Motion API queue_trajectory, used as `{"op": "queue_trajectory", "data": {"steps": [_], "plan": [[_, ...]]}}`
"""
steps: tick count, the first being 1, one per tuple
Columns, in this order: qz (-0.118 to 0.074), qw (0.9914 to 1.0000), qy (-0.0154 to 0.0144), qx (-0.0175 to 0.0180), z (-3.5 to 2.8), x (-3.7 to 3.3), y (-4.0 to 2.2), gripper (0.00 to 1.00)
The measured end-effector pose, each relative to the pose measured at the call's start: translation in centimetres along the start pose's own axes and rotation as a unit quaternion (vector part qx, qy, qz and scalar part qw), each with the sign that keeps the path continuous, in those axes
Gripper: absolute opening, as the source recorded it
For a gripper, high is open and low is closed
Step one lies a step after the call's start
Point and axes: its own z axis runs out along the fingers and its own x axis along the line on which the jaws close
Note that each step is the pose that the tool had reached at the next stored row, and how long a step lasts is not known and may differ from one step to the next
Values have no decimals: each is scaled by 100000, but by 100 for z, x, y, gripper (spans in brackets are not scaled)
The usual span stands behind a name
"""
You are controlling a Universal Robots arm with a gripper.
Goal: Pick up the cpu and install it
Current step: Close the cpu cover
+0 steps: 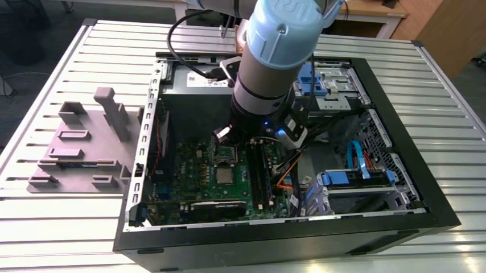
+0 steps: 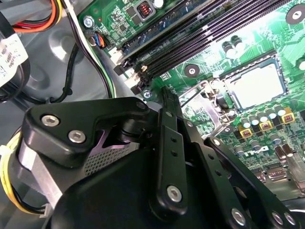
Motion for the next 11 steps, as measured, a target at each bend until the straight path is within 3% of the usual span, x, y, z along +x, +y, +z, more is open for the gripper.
{"op": "queue_trajectory", "data": {"steps": [5, 11], "plan": [[-71, 100000, -182, 62, -7, 13, 6, 11], [-84, 100000, -229, -12, -81, 16, 15, 11]]}}
